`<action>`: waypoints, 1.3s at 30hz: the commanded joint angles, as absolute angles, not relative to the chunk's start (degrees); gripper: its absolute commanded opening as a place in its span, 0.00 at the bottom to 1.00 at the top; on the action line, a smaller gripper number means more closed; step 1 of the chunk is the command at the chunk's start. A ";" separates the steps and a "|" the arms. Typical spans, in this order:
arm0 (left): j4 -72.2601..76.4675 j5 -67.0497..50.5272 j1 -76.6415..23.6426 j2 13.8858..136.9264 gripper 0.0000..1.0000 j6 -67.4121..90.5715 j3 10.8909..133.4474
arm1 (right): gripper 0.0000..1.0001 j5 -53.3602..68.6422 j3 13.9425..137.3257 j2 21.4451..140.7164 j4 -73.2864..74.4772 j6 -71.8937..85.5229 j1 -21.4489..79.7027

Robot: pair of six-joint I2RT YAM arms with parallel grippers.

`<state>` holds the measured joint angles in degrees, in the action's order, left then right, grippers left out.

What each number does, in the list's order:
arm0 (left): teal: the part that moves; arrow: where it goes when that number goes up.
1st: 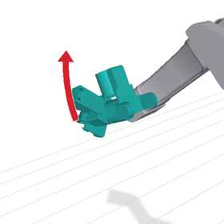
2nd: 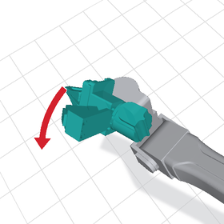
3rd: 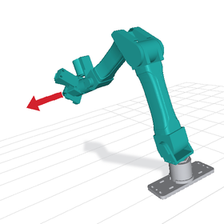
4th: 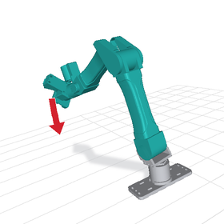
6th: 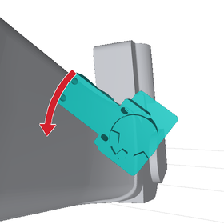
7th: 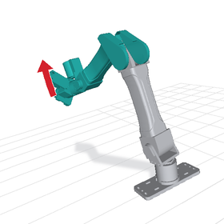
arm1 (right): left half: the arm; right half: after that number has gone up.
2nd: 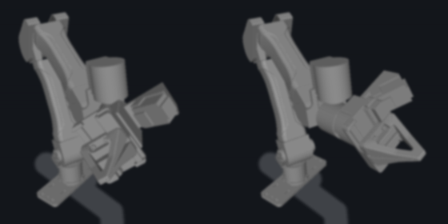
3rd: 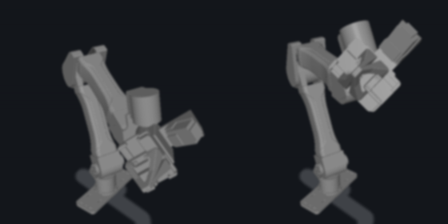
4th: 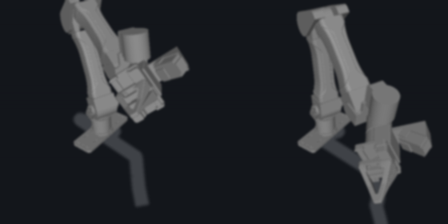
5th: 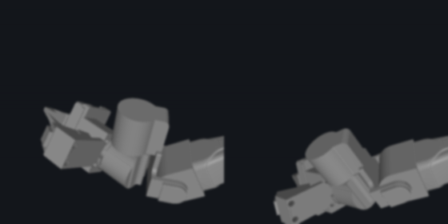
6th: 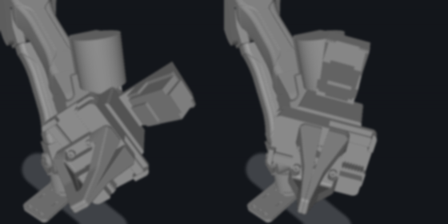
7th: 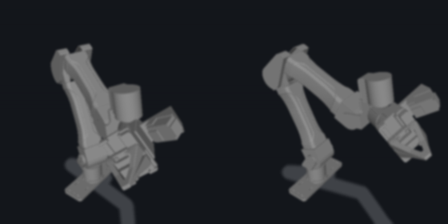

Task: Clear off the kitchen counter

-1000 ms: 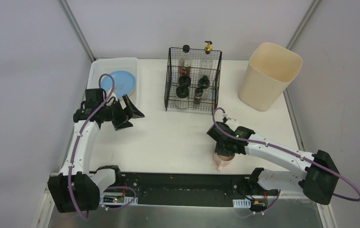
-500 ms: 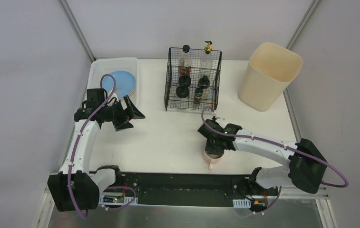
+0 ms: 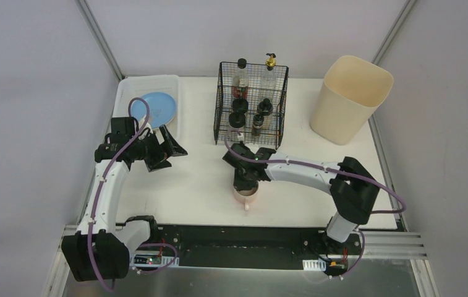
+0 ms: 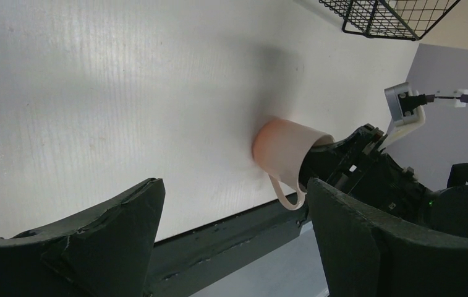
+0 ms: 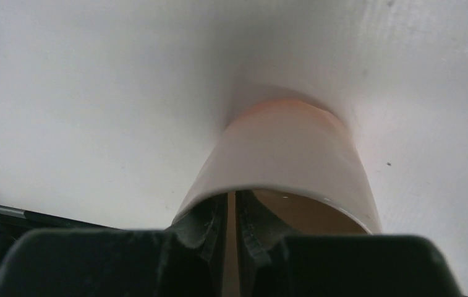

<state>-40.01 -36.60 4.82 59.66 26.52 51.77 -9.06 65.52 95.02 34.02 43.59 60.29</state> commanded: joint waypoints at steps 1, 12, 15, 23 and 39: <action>-41.99 -34.13 4.39 56.39 0.88 26.20 51.75 | 0.12 -6.17 72.42 100.57 31.87 42.16 61.57; -44.71 -30.32 4.35 51.91 0.89 27.93 51.89 | 0.12 -1.10 86.48 112.54 30.99 40.36 64.07; -45.36 -30.26 4.34 50.95 0.94 28.10 51.94 | 0.12 -0.66 90.02 114.68 32.33 39.61 64.81; -46.10 -32.60 4.39 48.25 0.99 28.20 51.62 | 0.13 -4.81 91.64 110.64 34.01 38.14 65.30; -51.96 -30.33 -2.37 49.95 0.94 26.21 54.05 | 0.19 -14.91 80.01 88.52 37.24 36.70 65.28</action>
<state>-48.82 -33.85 0.80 48.84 27.05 51.81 -10.98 82.89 94.61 34.81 37.78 65.08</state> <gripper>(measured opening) 0.952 0.187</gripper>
